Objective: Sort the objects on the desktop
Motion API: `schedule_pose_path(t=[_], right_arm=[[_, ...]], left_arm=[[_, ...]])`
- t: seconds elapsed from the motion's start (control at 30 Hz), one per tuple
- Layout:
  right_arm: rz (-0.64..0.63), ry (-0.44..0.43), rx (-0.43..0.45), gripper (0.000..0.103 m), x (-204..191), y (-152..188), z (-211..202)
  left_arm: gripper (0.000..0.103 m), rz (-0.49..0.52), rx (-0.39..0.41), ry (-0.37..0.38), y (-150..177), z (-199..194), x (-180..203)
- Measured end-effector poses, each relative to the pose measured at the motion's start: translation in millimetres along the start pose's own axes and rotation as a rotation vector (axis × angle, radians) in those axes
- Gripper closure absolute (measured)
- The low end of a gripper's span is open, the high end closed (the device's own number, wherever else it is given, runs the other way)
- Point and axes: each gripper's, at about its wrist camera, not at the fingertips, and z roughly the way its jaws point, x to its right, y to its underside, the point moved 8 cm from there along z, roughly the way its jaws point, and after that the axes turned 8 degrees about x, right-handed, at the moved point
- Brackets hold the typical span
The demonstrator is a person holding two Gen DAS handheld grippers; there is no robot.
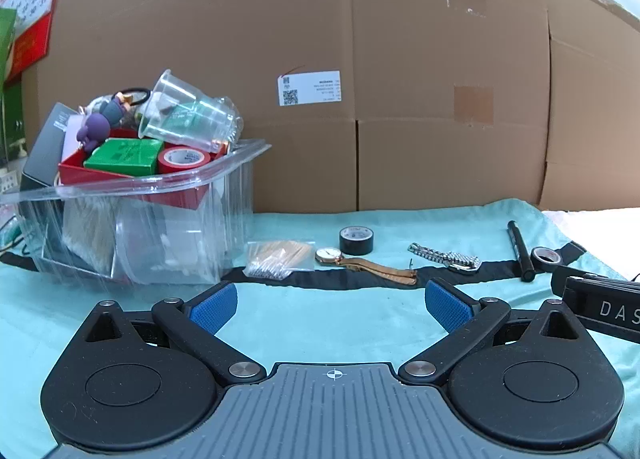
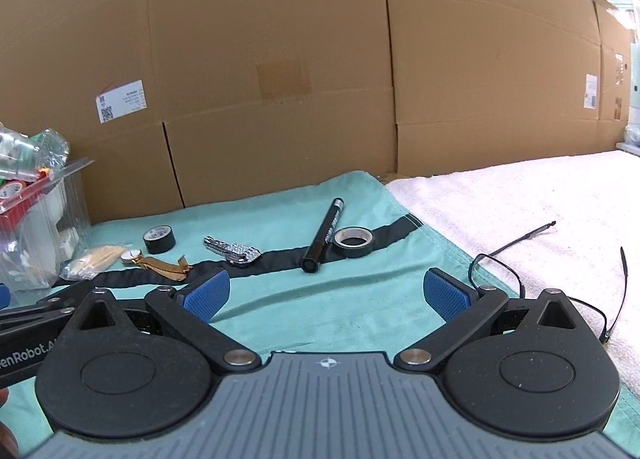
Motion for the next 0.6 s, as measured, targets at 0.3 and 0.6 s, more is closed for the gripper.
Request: schedule_pose_path(t=[0.3,0.6], right_arm=[[-0.006,-0.01,0.016,0.0,-2.8,-1.7,-3.1],[-0.018,-0.015,0.025,0.0,-7.0,-4.0,-6.5]], left_arm=[[0.0,0.009,0.014,0.003,-8.1,-5.4,-3.5],[0.0,0.005,0.008,0.005,-7.2,-6.3,-6.5]])
